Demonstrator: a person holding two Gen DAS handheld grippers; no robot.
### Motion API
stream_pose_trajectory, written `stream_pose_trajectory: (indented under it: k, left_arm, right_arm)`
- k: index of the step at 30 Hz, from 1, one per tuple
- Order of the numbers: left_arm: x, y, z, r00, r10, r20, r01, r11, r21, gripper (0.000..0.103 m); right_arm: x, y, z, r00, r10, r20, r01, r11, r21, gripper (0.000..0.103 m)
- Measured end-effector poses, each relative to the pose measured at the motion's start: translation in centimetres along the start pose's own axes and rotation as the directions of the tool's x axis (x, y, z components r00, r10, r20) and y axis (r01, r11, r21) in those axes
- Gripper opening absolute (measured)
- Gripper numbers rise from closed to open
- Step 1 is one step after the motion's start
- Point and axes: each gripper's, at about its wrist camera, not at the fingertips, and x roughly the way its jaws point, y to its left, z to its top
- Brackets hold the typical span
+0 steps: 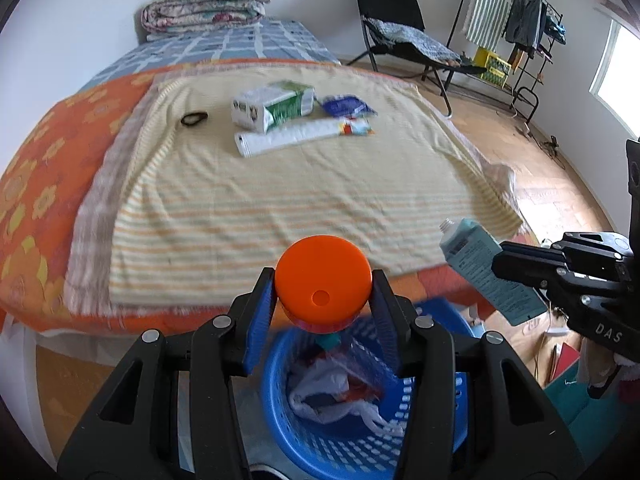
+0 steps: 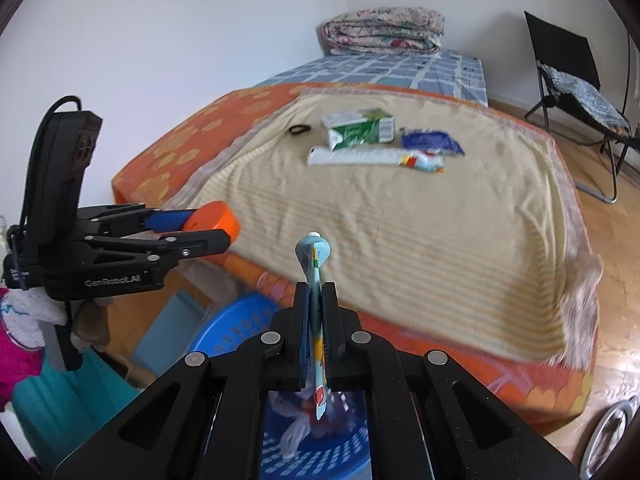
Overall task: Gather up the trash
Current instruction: 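Carry the tape roll and printed tube over the blue basket with both tools, then open both tools to drop the tape roll and tube into the basket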
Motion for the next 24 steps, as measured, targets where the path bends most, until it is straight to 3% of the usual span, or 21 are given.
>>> stream_pose_trajectory:
  k: [24]
  left_arm:
    - [2.4, -3.6, -5.6, 0.991, -0.01, -0.132, 0.018, 0.998, 0.063, 0.048]
  right_arm:
    - [1.2, 0.9, -4.5, 0.995, 0.014, -0.095, -0.011, 0.999, 0.033, 0.005]
